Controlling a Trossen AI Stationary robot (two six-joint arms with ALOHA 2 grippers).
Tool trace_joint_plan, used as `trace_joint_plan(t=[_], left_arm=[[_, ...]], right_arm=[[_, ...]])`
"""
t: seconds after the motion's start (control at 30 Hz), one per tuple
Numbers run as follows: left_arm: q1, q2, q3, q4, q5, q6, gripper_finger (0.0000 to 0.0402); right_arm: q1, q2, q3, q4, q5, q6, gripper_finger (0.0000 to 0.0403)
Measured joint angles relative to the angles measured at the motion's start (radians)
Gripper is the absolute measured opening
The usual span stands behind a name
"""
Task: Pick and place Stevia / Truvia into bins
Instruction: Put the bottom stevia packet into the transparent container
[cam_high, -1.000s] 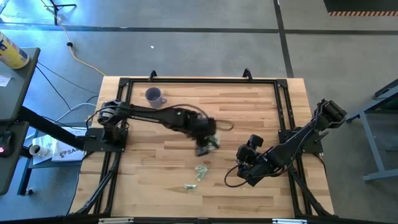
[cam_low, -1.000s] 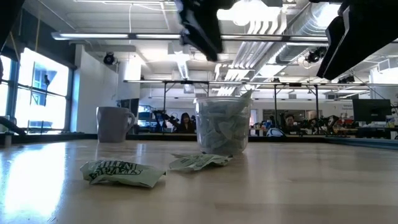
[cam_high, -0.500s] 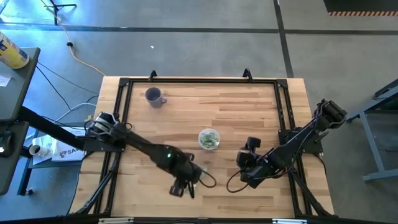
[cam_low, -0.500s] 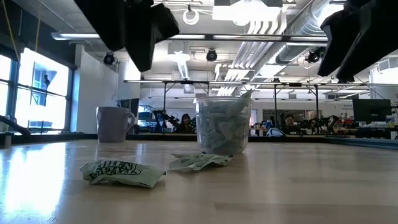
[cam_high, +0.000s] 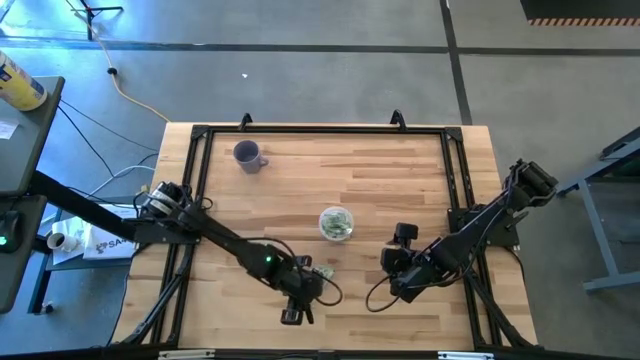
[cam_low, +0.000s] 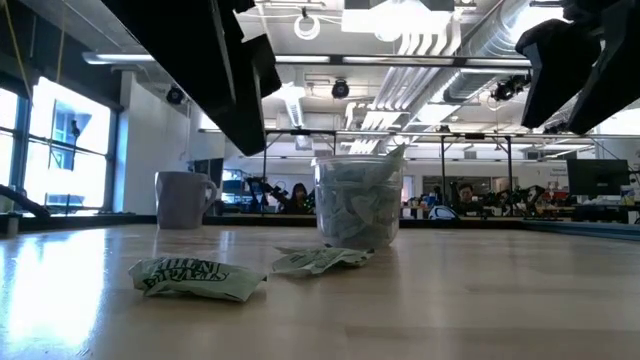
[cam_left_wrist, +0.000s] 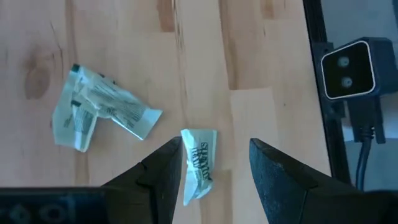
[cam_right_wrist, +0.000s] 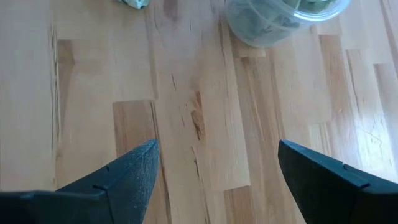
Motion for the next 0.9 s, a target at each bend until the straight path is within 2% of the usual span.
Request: trace_joint_plan(t=[0.23, 0.7, 0.8, 0.9], left_arm=[[-0.035, 0.040, 0.001, 0.023, -0.032, 0.091, 0.0220], [-0.016, 0.142, 0.002, -0.019, 0.013, 0.076, 0.0217], [-0.011, 0.150, 0.005, -0.034, -0.032, 0.044, 0.0189], [0.009, 0.150, 0.004, -0.045, -0.042, 0.041, 0.0135]], right_arm=[[-0.001, 0.000, 0.000, 0.003, 0.003, 0.000, 0.0319], [-0.002, 0.000, 0.000, 0.008, 0.041, 0.021, 0.0319], [-0.002, 0.000, 0.000, 0.002, 0.047, 0.021, 0.0319], [-0.002, 0.000, 0.000, 0.002, 0.052, 0.018, 0.0319]])
